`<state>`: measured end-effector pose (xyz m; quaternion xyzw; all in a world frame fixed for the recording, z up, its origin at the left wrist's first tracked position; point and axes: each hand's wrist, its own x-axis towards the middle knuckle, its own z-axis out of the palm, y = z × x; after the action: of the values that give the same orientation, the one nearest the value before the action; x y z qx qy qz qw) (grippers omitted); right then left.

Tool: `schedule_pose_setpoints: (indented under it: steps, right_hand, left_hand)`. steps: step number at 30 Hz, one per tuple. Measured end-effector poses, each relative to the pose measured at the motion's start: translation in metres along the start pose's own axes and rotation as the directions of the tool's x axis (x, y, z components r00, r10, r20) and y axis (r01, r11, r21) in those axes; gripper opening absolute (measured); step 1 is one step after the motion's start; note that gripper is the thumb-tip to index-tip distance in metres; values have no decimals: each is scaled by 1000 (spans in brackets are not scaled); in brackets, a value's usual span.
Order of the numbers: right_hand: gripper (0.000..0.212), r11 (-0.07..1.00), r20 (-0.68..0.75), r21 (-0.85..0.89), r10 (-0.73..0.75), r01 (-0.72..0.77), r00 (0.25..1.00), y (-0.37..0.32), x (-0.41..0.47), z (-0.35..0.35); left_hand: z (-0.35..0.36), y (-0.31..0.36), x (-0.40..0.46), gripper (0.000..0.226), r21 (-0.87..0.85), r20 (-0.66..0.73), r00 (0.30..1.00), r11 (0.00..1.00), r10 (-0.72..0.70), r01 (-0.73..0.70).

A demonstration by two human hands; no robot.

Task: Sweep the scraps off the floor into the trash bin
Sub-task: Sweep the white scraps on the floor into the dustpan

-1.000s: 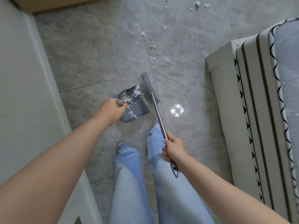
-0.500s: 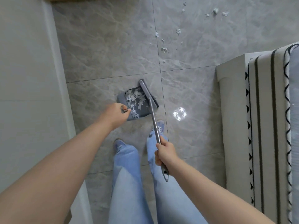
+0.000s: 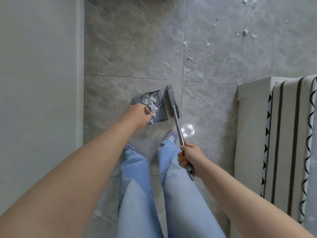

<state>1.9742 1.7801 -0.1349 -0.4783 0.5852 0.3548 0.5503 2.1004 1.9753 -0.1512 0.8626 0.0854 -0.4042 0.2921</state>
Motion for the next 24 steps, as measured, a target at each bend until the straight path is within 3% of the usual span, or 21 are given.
schedule_pose_setpoints:
  steps: [4, 7, 14, 18, 21, 24]
  right_hand:
    - [35, 994, 126, 100, 34, -46, 992, 8, -25, 15]
    - [37, 996, 163, 92, -14, -1, 986, 14, -44, 25]
    - [26, 961, 105, -181, -191, 208, 976, -30, -16, 90]
    - [24, 760, 96, -580, -296, 295, 950, -52, 26, 139]
    - [32, 676, 135, -688, -234, 262, 963, -15, 30, 168]
    - [27, 736, 190, -631, -158, 243, 969, 44, 11, 178]
  left_hand:
    - [-6, -36, -27, 24, -227, -88, 989, 969, -118, 95]
    - [-13, -85, -55, 23, -313, -179, 957, 935, -228, 165]
    - [-37, -190, -96, 30, -505, -213, 872, 814, -440, 288]
    - [-41, -216, -95, 38, -618, -160, 852, 723, -499, 307]
    - [-37, -224, -96, 37, -665, -158, 843, 686, -515, 294]
    - [-33, -225, -100, 35, -666, -154, 843, 685, -515, 296]
